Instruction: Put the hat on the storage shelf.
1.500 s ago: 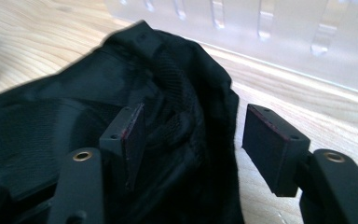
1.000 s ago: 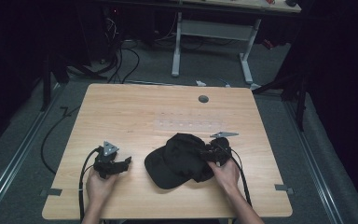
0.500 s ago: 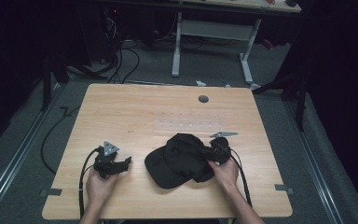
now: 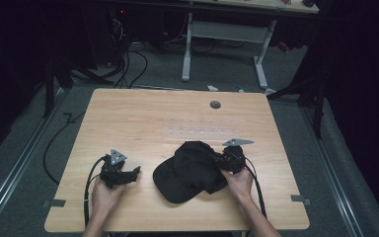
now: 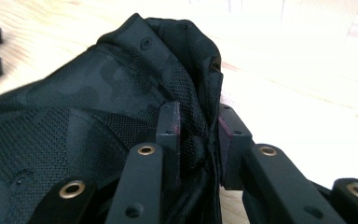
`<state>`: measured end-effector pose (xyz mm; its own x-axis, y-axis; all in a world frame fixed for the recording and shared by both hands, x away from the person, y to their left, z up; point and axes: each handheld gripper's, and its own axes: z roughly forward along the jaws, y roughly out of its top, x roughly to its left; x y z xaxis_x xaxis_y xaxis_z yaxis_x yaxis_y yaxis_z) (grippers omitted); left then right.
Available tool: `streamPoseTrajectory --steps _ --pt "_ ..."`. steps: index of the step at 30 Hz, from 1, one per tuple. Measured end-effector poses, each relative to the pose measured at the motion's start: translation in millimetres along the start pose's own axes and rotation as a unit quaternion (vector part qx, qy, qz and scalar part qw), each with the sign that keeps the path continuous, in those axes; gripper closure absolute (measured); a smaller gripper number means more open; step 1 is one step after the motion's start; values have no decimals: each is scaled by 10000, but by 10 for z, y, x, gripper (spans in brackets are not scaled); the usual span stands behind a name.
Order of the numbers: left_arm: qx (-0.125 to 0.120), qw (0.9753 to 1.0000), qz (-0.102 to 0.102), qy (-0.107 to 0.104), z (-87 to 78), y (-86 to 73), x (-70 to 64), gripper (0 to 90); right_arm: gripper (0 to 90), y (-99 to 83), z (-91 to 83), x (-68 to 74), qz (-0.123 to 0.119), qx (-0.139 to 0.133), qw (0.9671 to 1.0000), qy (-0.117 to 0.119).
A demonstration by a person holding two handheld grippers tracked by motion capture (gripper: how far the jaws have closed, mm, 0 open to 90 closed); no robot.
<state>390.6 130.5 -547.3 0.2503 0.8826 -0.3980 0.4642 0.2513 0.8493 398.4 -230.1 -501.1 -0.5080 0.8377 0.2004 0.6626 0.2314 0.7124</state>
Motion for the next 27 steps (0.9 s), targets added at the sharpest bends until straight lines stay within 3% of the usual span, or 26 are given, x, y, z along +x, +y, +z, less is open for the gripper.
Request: streamPoseTrajectory --steps 8,13,21,24,27 --pt "116 9999 -38 -6 -3 29 -6 274 749 78 -146 54 -361 -233 9991 -39" --pt "276 9991 -245 -204 -10 56 -38 260 750 148 -236 74 -551 -327 9979 -30" --pt "350 9976 -379 -471 -36 119 -110 251 752 223 -332 74 -707 -440 9965 86" --pt "272 9963 -551 -606 -61 155 -143 262 753 284 -397 82 -752 -404 9961 204" --pt "338 9960 -489 -665 -73 180 -179 260 753 333 -433 88 -825 -355 9957 243"
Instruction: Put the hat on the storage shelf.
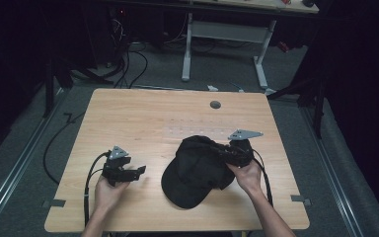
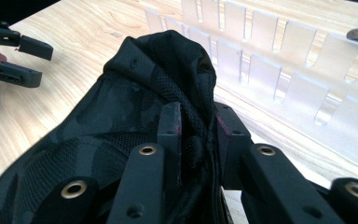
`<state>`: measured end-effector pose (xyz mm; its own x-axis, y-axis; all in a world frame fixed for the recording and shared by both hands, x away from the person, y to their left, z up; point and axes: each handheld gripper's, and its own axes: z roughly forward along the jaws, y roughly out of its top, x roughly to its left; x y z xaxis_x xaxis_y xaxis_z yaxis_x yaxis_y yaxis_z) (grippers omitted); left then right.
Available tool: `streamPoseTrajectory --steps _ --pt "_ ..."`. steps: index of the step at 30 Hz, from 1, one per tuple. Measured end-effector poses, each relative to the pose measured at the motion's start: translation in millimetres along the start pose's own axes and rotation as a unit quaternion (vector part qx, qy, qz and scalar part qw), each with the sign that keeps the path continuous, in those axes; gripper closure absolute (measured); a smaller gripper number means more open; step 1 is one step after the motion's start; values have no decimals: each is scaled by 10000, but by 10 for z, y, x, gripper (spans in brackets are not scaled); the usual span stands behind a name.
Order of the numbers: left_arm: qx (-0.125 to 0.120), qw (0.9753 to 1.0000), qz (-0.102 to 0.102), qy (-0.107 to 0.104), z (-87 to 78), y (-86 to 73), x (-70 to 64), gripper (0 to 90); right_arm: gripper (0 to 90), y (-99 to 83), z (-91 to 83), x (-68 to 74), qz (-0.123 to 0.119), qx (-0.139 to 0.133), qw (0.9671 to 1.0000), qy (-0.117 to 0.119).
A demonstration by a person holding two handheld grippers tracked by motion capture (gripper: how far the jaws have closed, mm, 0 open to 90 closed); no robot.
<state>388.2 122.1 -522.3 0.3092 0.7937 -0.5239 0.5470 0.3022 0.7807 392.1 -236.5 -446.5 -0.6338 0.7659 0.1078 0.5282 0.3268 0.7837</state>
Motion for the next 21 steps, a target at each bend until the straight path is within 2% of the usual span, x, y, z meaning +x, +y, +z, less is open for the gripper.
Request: streamPoseTrajectory --steps 6,9,21 --pt "59 9997 -93 -204 -30 81 -117 269 754 69 -58 5 -91 -38 9999 80" --pt "107 9996 -48 -270 -39 105 -163 265 755 98 -99 16 -146 -108 9997 133" --pt "205 9973 116 -692 -77 237 -417 253 760 282 -263 39 -638 -330 9973 133"
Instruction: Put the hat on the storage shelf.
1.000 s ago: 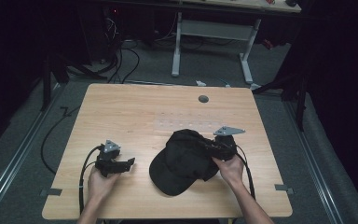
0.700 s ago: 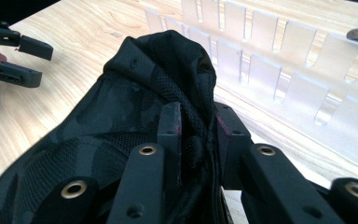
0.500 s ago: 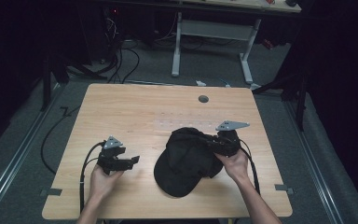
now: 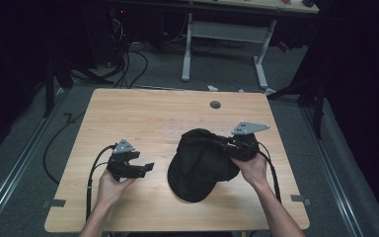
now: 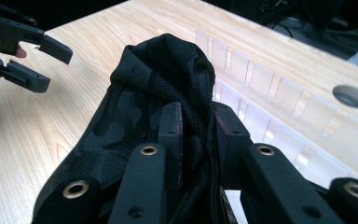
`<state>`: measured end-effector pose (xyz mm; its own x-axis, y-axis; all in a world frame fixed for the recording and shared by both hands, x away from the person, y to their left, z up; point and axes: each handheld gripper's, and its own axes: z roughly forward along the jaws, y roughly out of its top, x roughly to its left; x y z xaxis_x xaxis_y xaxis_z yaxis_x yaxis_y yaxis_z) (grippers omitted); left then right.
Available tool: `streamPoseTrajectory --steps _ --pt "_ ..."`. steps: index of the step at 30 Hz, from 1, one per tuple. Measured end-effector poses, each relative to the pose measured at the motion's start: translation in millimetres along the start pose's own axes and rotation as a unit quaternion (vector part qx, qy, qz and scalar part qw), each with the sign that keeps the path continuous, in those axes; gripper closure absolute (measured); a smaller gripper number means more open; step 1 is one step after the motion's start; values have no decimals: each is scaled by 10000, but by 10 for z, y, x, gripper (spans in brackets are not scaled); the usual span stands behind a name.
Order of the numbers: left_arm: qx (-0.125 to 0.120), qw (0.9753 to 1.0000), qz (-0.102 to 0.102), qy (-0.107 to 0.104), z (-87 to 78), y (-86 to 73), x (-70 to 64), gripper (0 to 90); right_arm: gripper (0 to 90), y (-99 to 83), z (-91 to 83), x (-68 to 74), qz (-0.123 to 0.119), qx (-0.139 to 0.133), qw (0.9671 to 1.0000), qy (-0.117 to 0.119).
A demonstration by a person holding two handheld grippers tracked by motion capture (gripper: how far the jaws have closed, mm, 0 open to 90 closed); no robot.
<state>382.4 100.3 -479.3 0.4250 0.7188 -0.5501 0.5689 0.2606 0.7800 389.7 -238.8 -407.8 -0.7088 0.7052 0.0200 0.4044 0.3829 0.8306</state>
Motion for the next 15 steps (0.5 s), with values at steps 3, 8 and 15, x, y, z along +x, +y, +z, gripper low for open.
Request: streamPoseTrajectory --steps 3,8,15 --pt "29 10000 37 -75 11 27 -53 251 761 30 -15 -3 -77 -42 9999 66" --pt "70 9997 112 -212 29 65 -145 244 762 62 -28 -7 -169 -88 9996 197" --pt "214 9980 306 -518 86 160 -343 243 763 108 -39 8 -275 -160 9988 378"
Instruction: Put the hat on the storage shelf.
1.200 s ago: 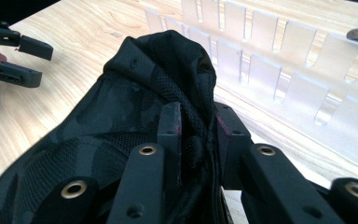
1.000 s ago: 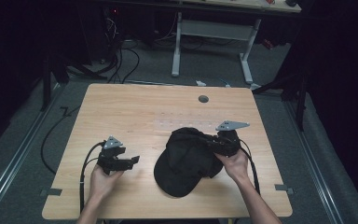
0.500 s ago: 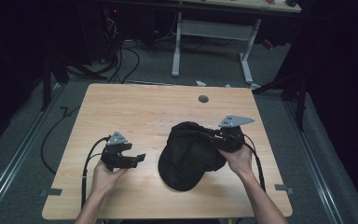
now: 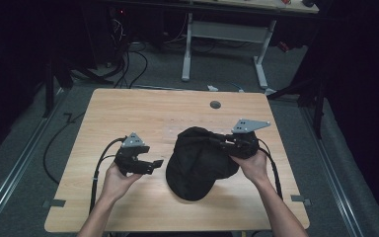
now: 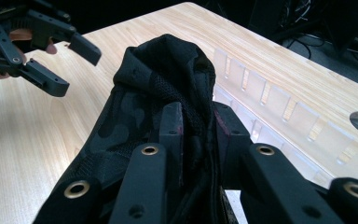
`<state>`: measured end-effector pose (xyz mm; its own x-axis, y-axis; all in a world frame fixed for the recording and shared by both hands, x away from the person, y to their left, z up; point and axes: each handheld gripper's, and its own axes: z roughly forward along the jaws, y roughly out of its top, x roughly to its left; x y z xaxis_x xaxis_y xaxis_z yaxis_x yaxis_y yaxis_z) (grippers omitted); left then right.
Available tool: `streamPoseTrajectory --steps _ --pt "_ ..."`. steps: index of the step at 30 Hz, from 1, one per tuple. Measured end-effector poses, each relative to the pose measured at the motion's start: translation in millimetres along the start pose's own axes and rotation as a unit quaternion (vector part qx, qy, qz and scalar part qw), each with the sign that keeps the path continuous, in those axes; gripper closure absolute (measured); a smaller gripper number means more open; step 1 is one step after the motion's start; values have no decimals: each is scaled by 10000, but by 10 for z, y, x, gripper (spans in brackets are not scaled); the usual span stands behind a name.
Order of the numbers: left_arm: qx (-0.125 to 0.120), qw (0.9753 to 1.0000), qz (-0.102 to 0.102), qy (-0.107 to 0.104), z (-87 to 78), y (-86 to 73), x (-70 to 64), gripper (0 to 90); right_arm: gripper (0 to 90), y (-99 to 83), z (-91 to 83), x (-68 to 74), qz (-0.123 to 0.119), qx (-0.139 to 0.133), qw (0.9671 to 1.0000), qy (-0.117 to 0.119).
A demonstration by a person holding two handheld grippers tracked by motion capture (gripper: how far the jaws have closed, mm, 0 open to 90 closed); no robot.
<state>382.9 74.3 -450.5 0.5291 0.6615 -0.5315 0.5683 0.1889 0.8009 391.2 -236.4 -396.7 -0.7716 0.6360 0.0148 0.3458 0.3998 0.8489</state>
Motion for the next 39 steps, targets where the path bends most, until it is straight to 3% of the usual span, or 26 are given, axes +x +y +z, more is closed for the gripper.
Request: streamPoseTrajectory --steps 8,16,23,32,39 --pt "142 9993 23 -340 108 133 -172 241 764 80 0 36 -192 -61 9997 151" --pt "341 9983 62 -460 219 233 -240 241 764 98 31 63 -265 -95 9990 334" --pt "722 9956 91 -589 306 259 -283 248 765 160 25 99 -470 -81 9977 484" --pt "958 9926 125 -731 359 314 -330 266 765 253 48 133 -717 -141 9947 728" --pt "1198 9879 63 -987 345 320 -344 401 764 290 82 143 -879 -180 9922 862"
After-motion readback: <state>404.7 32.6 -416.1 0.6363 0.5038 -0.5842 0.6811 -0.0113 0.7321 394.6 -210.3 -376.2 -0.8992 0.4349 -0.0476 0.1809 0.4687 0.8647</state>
